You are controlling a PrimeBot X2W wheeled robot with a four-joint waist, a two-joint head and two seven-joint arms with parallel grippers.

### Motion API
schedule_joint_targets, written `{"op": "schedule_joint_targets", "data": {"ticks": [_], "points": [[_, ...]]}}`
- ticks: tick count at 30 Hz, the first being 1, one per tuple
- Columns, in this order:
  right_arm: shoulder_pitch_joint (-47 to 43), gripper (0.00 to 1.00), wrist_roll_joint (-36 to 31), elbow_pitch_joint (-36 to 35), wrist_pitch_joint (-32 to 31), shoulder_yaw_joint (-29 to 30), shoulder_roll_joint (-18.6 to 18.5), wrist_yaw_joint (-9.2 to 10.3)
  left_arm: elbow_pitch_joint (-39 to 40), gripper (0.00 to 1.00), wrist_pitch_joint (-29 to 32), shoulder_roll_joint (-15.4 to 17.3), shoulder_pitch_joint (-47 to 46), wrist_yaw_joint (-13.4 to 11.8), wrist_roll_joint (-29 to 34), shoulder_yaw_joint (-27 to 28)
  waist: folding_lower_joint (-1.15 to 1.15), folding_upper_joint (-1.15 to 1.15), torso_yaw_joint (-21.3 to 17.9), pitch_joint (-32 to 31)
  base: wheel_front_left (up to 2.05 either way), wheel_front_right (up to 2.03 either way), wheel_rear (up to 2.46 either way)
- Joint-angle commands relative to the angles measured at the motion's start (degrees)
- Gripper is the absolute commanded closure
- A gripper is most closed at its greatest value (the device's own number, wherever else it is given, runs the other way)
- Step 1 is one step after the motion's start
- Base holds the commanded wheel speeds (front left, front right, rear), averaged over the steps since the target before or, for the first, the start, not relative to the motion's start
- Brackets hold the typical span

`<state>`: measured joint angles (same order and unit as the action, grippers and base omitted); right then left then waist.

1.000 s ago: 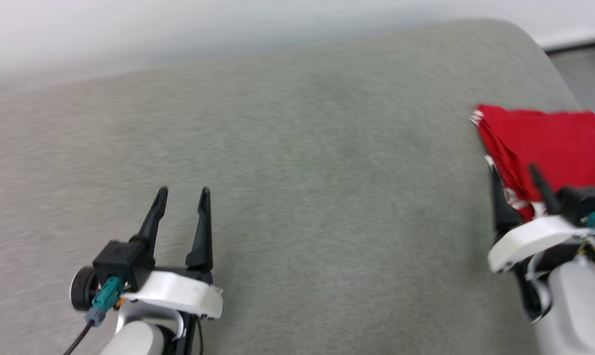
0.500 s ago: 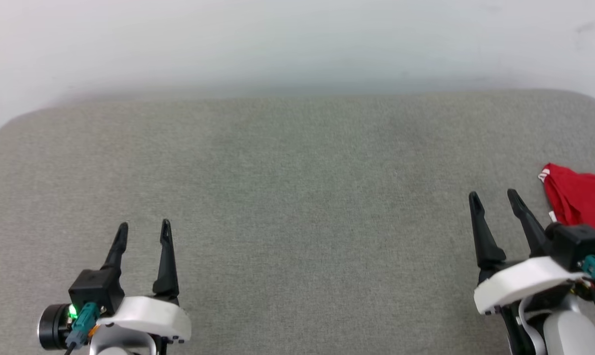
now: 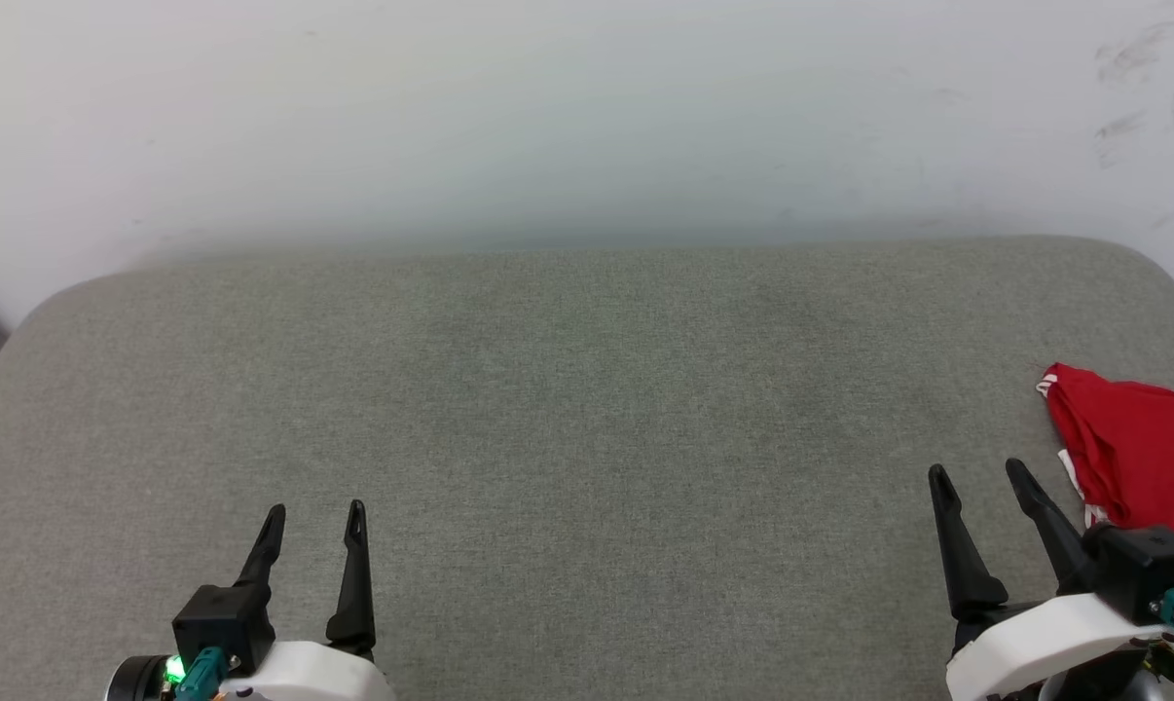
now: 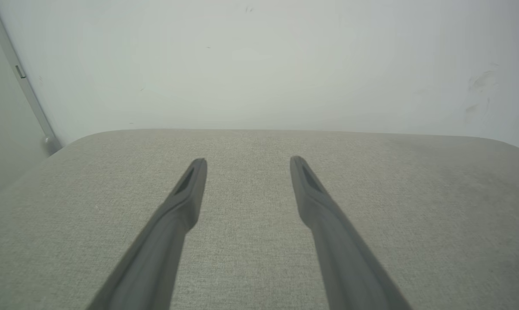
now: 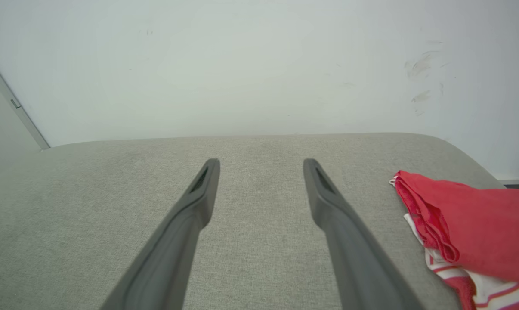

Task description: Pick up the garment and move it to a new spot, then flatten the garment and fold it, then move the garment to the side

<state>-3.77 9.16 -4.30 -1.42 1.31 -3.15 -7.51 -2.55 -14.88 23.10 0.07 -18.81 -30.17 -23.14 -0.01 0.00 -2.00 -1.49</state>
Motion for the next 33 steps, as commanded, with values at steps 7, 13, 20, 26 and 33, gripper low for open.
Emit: {"op": "schedule_joint_targets", "data": {"ticks": [7,13,20,26,33], "points": [[-0.50,0.00,-0.56,-0.59,-0.48,-0.01,0.38,0.04,0.07,0.00,-0.35,-0.10,0.30,0.55,-0.29,0.19,0.01,0.00,0.10,0.04,0.00,0.00,0.00],[-0.56,0.00,-0.39,-0.44,-0.18,0.13,0.40,0.03,-0.01,0.00,-0.37,-0.08,0.41,0.62,-0.39,0.21,0.01,0.00,0.14,-0.12,0.00,0.00,0.00],[-0.96,0.00,0.43,-0.16,-0.16,-0.01,0.39,0.04,0.40,0.00,-0.13,0.14,0.20,0.50,-0.44,-0.02,0.01,0.00,0.23,-0.23,0.00,0.00,0.00],[-0.32,1.00,2.82,1.27,-0.31,-0.19,0.10,0.00,-0.46,1.00,0.70,-1.28,0.34,1.38,-2.53,0.46,0.01,0.00,0.26,-0.20,0.00,0.00,0.00],[0.82,1.00,11.21,2.97,-0.61,0.05,-0.25,0.00,-1.49,1.00,2.55,-2.87,-0.33,3.76,-8.67,3.10,0.01,0.00,0.36,-0.09,0.00,0.00,0.00]]}}
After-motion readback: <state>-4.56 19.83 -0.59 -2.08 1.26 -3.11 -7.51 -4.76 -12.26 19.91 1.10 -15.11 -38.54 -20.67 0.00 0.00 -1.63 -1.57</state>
